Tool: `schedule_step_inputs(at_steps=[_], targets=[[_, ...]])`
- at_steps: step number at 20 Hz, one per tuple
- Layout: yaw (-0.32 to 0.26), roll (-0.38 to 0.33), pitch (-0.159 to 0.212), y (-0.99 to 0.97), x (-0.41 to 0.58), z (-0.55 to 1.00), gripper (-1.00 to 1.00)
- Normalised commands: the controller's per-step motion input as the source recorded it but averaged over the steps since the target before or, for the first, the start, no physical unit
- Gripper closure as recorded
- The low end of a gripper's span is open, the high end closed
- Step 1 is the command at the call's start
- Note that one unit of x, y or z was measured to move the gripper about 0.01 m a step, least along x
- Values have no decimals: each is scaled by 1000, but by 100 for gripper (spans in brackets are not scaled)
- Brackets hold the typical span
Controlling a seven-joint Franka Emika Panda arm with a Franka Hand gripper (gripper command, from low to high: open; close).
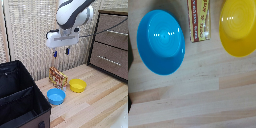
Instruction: Locate and clasp the grip of the topmost drawer. Steadily and circumspectly yank the drawer open. Discover and seize the nutrition bar using your clamp. Deposit the nutrition bar in the accessible drawer. Unclench the nutrition bar.
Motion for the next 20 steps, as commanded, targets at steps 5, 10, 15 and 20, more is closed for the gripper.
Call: schedule_step_inputs(at_steps=[5, 10, 15, 20], targets=[[220, -174, -92, -178, -102, 259, -100], [225, -173, -108, -159, -104, 272, -100], [210, -197, -108, -198, -115, 169, -100], [192, -234, -96, -224, -101, 51, -100]])
